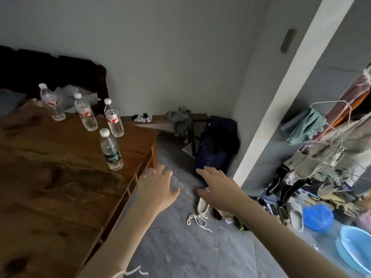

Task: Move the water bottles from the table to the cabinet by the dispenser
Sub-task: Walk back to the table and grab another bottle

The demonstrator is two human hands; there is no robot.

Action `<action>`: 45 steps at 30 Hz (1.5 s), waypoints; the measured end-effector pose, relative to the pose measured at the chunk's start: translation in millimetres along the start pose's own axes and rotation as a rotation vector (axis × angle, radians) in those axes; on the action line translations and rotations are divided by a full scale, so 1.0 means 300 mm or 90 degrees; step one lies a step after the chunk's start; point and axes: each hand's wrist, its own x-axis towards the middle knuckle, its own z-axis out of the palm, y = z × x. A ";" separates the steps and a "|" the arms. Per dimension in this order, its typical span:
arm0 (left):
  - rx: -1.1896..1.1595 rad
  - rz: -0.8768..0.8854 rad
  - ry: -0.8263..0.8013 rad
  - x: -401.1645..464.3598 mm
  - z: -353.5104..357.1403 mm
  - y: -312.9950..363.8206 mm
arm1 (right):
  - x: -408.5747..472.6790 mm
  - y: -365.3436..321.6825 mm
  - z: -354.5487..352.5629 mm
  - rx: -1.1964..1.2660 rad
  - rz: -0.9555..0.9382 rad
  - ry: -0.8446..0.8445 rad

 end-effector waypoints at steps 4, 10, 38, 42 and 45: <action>-0.009 -0.036 -0.027 0.109 0.016 -0.033 | 0.163 0.009 0.002 0.016 -0.044 -0.028; -0.016 -0.126 -0.045 0.279 0.042 -0.083 | 0.433 0.048 -0.002 0.004 -0.111 -0.085; -0.200 -0.563 -0.075 0.474 0.111 -0.722 | 1.352 -0.496 0.166 -0.022 -0.408 -0.304; -0.223 -0.551 -0.061 0.522 0.125 -0.792 | 1.406 -0.532 0.208 -0.023 -0.392 -0.310; -0.266 -0.533 -0.022 0.559 0.137 -0.806 | 1.420 -0.546 0.234 -0.029 -0.386 -0.324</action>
